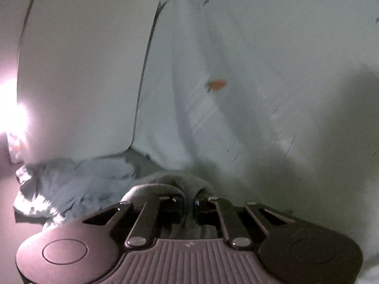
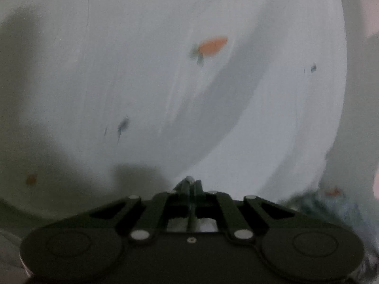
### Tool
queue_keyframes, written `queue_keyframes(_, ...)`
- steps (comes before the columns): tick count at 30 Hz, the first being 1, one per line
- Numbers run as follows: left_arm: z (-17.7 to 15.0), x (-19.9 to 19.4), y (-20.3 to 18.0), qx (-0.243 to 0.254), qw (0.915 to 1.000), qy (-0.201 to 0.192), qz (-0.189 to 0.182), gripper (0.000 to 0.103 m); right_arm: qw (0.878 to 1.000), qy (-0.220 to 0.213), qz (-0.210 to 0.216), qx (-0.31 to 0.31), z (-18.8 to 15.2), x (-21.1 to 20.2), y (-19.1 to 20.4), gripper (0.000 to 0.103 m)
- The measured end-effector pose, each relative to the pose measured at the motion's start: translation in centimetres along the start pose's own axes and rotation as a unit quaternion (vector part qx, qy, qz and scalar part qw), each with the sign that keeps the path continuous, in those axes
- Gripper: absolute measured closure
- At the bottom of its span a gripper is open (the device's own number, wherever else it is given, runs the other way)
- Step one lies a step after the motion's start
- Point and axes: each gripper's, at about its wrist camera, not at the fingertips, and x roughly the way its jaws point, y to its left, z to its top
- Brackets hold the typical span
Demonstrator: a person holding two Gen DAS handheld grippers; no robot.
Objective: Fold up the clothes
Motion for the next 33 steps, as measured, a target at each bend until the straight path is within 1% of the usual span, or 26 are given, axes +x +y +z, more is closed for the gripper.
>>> queue_keyframes(1, -0.1, 0.0, -0.1, -0.01, 0.9999, 0.003, 0.003, 0.093, 1.0, 0.005, 0.004, 0.008, 0.9, 0.9, -0.2, 0.081)
queue_keyframes(2, -0.5, 0.3, 0.4, -0.015, 0.9998, 0.009, 0.008, 0.093, 1.0, 0.008, 0.009, 0.018, 1.4, 1.7, -0.5, 0.058)
queue_keyframes(3, -1.0, 1.1, 1.1, -0.017, 0.9996, 0.016, 0.016, 0.093, 0.999, 0.004, 0.017, 0.032, 1.3, 1.9, -0.8, 0.042)
queue_keyframes(5, -2.4, 2.1, 2.3, -0.019, 0.9985, 0.04, 0.033, 0.093, 0.997, -0.003, 0.037, 0.065, 0.1, 1.7, -2.1, 0.038)
queue_keyframes(6, -3.1, 2.7, 3.0, -0.02, 0.9976, 0.052, 0.041, 0.093, 0.996, 0.007, 0.041, 0.08, -1.1, 1.7, -2.6, 0.038)
queue_keyframes(8, -4.8, 3.4, 4.2, -0.022, 0.9949, 0.078, 0.06, 0.093, 0.993, 0.051, 0.034, 0.101, -4.6, 2.1, -3.6, 0.038)
queue_keyframes(10, -6.6, 3.7, 5.6, -0.026, 0.9909, 0.105, 0.08, 0.094, 0.988, 0.112, 0.011, 0.107, -9.0, 2.7, -4.3, 0.038)
queue_keyframes(11, -7.0, 3.9, 5.9, -0.024, 0.9898, 0.111, 0.086, 0.094, 0.984, 0.143, 0.004, 0.107, -11.2, 2.8, -4.5, 0.038)
queue_keyframes(14, -7.9, 4.6, 6.5, -0.017, 0.9867, 0.126, 0.101, 0.093, 0.969, 0.228, -0.002, 0.093, -17.4, 2.4, -4.4, 0.038)
queue_keyframes(16, -8.5, 5.0, 7.0, -0.012, 0.9843, 0.136, 0.112, 0.093, 0.959, 0.264, -0.005, 0.103, -20.2, 2.1, -4.4, 0.037)
queue_keyframes(18, -8.7, 5.4, 7.2, -0.009, 0.9824, 0.144, 0.118, 0.093, 0.951, 0.28, -0.003, 0.133, -22.2, 2.4, -4.8, 0.033)
queue_keyframes(19, -8.5, 5.8, 7.2, -0.011, 0.9821, 0.146, 0.118, 0.093, 0.948, 0.282, 0.004, 0.145, -22.8, 2.7, -4.8, 0.033)
queue_keyframes(20, -8.2, 6.1, 7.2, -0.015, 0.9819, 0.148, 0.117, 0.093, 0.947, 0.281, 0.011, 0.153, -23.3, 2.9, -4.8, 0.043)
queue_keyframes(21, -7.9, 6.4, 7.1, -0.02, 0.9817, 0.149, 0.116, 0.093, 0.95, 0.273, 0.015, 0.15, -23.4, 3.0, -4.6, 0.058)
queue_keyframes(22, -7.5, 6.4, 7.1, -0.027, 0.9819, 0.148, 0.115, 0.093, 0.956, 0.258, 0.016, 0.138, -23.0, 3.0, -4.2, 0.058)
queue_keyframes(23, -7.1, 6.4, 7.0, -0.033, 0.9821, 0.147, 0.113, 0.093, 0.962, 0.239, 0.018, 0.129, -22.3, 2.7, -4.0, 0.062)
queue_keyframes(24, -6.5, 6.3, 7.1, -0.042, 0.9828, 0.143, 0.11, 0.093, 0.97, 0.211, 0.013, 0.119, -21.0, 1.9, -4.1, 0.071)
queue_keyframes(26, -5.2, 5.6, 7.5, -0.067, 0.9843, 0.131, 0.097, 0.093, 0.985, 0.147, -0.008, 0.092, -18.0, -0.6, -4.5, 0.076)
queue_keyframes(27, -4.6, 5.1, 7.9, -0.08, 0.9845, 0.128, 0.089, 0.093, 0.99, 0.115, -0.022, 0.076, -16.5, -2.2, -5.1, 0.078)
queue_keyframes(29, -3.9, 4.0, 8.9, -0.099, 0.9837, 0.124, 0.085, 0.093, 0.996, 0.065, -0.042, 0.052, -14.3, -5.7, -6.8, 0.079)
queue_keyframes(30, -3.7, 3.4, 9.4, -0.108, 0.9832, 0.122, 0.083, 0.093, 0.996, 0.054, -0.05, 0.04, -13.7, -7.2, -7.7, 0.079)
queue_keyframes(31, -4.0, 3.1, 10.2, -0.111, 0.9813, 0.128, 0.092, 0.093, 0.997, 0.049, -0.059, 0.025, -13.5, -8.6, -8.6, 0.079)
queue_keyframes(32, -4.5, 2.8, 10.9, -0.113, 0.9791, 0.135, 0.102, 0.093, 0.996, 0.051, -0.068, 0.007, -13.6, -9.9, -9.4, 0.079)
queue_keyframes(33, -5.0, 2.4, 11.7, -0.115, 0.9767, 0.142, 0.113, 0.093, 0.995, 0.063, -0.075, -0.011, -14.3, -11.0, -10.1, 0.079)
